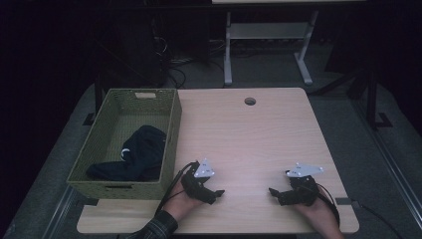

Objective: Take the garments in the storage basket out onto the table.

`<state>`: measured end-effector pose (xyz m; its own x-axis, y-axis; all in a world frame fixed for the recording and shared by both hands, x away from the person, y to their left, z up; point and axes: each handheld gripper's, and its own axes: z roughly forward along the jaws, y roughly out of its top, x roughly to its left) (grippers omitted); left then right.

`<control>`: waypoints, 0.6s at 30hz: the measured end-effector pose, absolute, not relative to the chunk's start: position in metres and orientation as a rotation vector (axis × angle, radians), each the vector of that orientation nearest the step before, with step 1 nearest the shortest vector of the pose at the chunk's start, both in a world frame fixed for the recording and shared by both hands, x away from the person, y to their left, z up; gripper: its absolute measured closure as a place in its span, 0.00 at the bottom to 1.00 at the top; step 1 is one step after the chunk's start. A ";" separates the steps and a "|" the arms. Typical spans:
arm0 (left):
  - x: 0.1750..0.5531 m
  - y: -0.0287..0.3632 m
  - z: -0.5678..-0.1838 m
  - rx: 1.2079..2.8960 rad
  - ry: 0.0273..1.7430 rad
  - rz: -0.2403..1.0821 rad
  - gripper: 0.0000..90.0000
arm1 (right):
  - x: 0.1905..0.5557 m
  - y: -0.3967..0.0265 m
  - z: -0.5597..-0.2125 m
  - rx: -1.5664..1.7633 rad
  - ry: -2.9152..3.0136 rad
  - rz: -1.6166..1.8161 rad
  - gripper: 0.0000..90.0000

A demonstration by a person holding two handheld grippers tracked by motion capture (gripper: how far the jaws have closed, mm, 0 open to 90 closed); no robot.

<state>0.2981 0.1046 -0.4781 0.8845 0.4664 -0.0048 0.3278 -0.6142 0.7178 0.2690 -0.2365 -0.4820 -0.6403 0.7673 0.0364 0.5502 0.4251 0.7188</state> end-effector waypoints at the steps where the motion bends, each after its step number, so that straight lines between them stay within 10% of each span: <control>1: 0.298 0.105 -0.478 2.284 0.568 0.233 0.14 | 0.269 -0.237 -0.482 1.138 2.386 1.035 0.10; 18: 0.300 0.103 -0.474 2.331 0.562 0.224 0.15 | 0.269 -0.236 -0.482 1.143 2.387 1.036 0.10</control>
